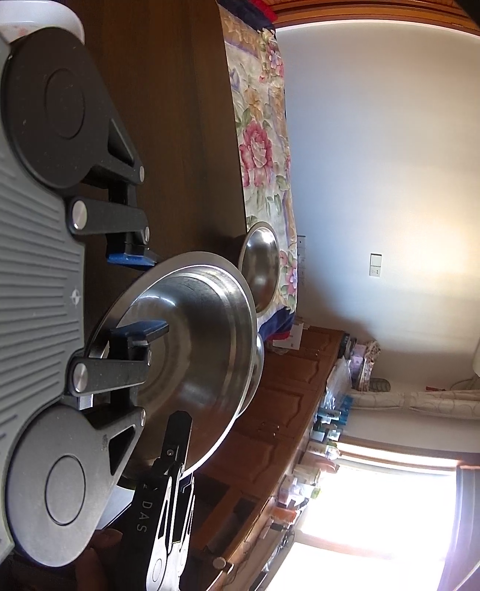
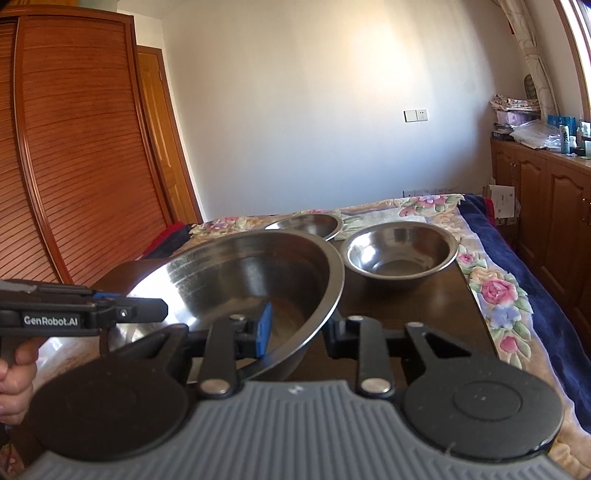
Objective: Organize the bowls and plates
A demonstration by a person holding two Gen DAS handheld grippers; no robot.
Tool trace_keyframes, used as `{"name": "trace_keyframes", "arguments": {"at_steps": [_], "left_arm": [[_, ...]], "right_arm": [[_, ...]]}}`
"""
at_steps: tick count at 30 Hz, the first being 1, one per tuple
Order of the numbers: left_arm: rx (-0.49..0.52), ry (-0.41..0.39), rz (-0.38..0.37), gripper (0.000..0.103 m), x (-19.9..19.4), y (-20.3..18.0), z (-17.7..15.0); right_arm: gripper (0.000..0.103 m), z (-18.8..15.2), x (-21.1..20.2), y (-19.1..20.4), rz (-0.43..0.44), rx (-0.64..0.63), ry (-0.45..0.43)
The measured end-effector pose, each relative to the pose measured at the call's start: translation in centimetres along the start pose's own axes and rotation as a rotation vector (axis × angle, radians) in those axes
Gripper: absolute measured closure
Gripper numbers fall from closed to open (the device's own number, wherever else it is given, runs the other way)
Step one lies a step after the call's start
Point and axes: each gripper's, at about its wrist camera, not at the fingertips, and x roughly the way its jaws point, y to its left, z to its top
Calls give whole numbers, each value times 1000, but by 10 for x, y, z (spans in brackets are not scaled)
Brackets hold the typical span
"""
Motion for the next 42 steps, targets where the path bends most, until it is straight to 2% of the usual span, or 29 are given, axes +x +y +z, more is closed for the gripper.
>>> {"name": "trace_keyframes", "arguments": {"at_steps": [13,25,33,42], "left_arm": [[-10,-1,-19,71,-31,1,-34],[-9,3,0,71,-45,-3,-56],[-15,5,11,71,-45,-3,-65],[-10,13,13,70,-42,-5,-60]], "right_arm": [[72,-26,-21,12,1,35,4],[72,-42,-31,19,7,53,8],[72,-51,-32,22,6,57,6],[72,-56,-32,22,4,66,20]]}}
